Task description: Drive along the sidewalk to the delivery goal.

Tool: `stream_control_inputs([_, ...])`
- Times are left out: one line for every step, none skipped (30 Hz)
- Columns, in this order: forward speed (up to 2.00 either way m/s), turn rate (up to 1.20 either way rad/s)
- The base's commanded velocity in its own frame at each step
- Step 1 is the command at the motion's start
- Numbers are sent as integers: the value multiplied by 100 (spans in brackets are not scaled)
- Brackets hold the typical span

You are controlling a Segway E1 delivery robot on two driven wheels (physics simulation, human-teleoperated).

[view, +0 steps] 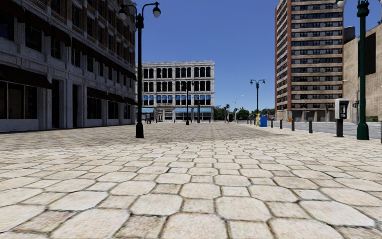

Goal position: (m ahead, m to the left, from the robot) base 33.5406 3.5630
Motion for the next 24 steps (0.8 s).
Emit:
stream_control_inputs([200,0])
stream_control_inputs([200,0])
stream_control_inputs([200,0])
stream_control_inputs([200,0])
stream_control_inputs([200,0])
stream_control_inputs([200,0])
stream_control_inputs([200,0])
stream_control_inputs([200,0])
stream_control_inputs([200,0])
stream_control_inputs([200,0])
stream_control_inputs([200,0])
stream_control_inputs([200,0])
stream_control_inputs([200,0])
stream_control_inputs([200,0])
stream_control_inputs([200,0])
stream_control_inputs([200,0])
stream_control_inputs([200,0])
stream_control_inputs([200,0])
stream_control_inputs([200,0])
stream_control_inputs([200,0])
stream_control_inputs([200,0])
stream_control_inputs([200,0])
stream_control_inputs([200,0])
stream_control_inputs([200,0])
